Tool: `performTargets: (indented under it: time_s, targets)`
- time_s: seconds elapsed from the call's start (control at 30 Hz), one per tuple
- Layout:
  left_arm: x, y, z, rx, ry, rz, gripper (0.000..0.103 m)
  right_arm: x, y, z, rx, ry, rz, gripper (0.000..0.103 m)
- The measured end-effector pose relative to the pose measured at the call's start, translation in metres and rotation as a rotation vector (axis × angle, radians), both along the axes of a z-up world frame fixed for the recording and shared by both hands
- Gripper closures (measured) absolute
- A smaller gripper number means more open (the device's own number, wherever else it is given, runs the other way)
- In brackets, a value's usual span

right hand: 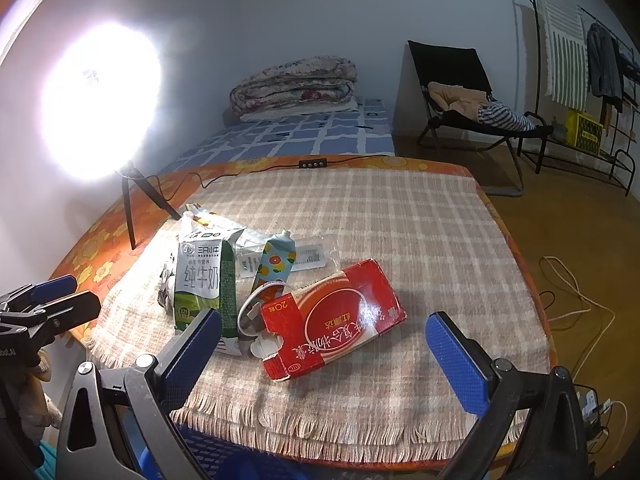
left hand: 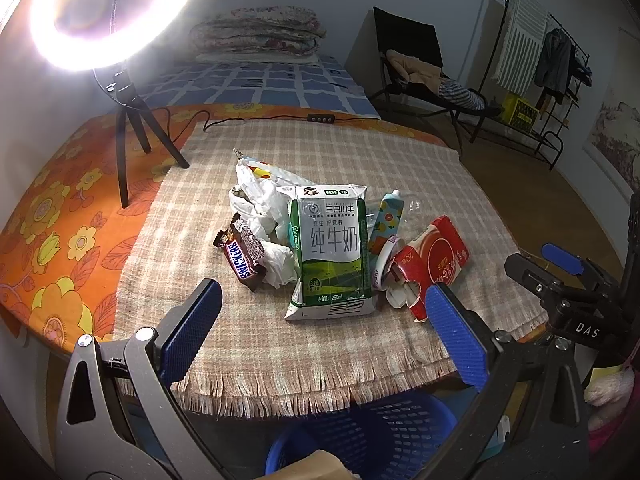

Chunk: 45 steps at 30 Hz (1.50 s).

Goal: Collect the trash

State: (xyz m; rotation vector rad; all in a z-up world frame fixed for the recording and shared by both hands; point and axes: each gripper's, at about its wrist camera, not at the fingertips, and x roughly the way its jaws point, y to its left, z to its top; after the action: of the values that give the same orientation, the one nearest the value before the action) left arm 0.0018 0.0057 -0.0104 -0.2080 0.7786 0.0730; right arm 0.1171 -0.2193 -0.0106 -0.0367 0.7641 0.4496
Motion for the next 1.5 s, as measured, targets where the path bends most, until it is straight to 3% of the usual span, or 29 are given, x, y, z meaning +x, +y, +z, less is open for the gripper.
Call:
performTargets:
  time_s: [1.5]
  targets:
    - [0.0007,-0.0006,-0.0029,0.001,0.007,-0.001,0.000,0.0032,-0.0047,-0.0071,0.021,0.018,-0.009,0.000]
